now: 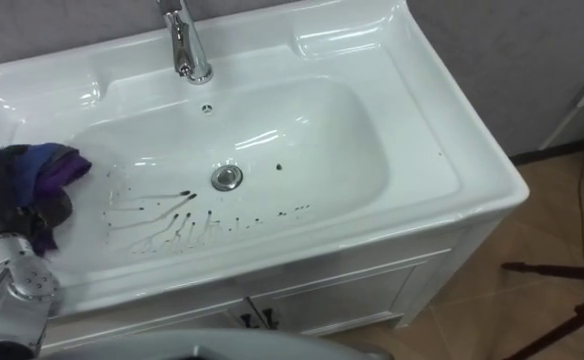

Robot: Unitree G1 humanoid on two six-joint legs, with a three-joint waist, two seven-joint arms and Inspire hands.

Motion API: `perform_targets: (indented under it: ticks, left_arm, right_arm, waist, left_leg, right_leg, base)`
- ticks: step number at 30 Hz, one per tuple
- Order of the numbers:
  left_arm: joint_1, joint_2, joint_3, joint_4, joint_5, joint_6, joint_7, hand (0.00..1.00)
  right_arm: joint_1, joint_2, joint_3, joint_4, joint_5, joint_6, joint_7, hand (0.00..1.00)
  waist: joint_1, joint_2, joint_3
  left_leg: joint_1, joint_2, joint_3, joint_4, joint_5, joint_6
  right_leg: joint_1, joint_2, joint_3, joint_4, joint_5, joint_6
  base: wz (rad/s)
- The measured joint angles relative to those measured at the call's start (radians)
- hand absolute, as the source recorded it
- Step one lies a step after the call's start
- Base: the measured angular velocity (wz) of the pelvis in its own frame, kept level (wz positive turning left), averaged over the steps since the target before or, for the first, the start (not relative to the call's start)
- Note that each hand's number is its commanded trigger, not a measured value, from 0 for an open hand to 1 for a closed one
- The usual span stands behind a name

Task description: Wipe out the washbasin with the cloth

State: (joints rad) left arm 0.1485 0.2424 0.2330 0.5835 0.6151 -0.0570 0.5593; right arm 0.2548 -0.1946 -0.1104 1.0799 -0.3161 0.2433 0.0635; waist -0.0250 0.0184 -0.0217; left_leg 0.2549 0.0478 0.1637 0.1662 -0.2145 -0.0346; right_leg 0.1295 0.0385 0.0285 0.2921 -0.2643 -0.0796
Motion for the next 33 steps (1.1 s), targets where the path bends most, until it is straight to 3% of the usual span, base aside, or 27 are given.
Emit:
perform_targets:
  ticks: [5,19,27,33]
  left_arm:
    - [-0.001,0.014,0.013,0.002,0.010,0.001,0.015,1.00]
    - [-0.001,0.031,0.020,0.002,0.010,0.021,0.028,1.00]
    - [-0.001,0.027,0.019,0.000,0.010,0.022,0.044,1.00]
    - [-0.028,-0.001,0.006,-0.044,0.011,0.081,0.032,1.00]
  right_arm:
    - [0.003,0.000,0.000,-0.002,-0.004,0.020,0.000,0.00]
    - [0.000,0.000,0.000,-0.009,-0.003,0.020,-0.033,0.00]
    - [-0.011,0.000,0.000,-0.029,-0.009,0.016,-0.032,0.00]
    - [-0.032,-0.001,0.003,-0.035,-0.008,-0.015,-0.024,0.00]
  waist:
    - [-0.008,0.000,-0.0003]
    - [-0.016,0.001,-0.0002]
    - [-0.021,0.001,-0.0002]
    - [-0.025,0.002,-0.0002]
  left_leg:
    - [0.000,-0.001,0.002,0.000,0.000,0.000]
    - [0.000,-0.001,0.002,0.000,0.000,0.000]
    - [-0.017,-0.002,0.001,0.001,0.000,0.000]
    - [-0.035,-0.006,-0.006,0.006,0.000,0.000]
  right_leg:
    - [0.000,-0.001,-0.001,0.001,0.000,0.000]
    - [-0.002,-0.002,-0.002,-0.001,0.000,0.001]
    - [-0.010,-0.004,-0.005,-0.002,-0.001,0.001]
    - [-0.020,-0.014,-0.035,0.000,-0.003,0.005]
  base:
    - [0.00]
    - [0.00]
    - [0.01]
    - [0.17]
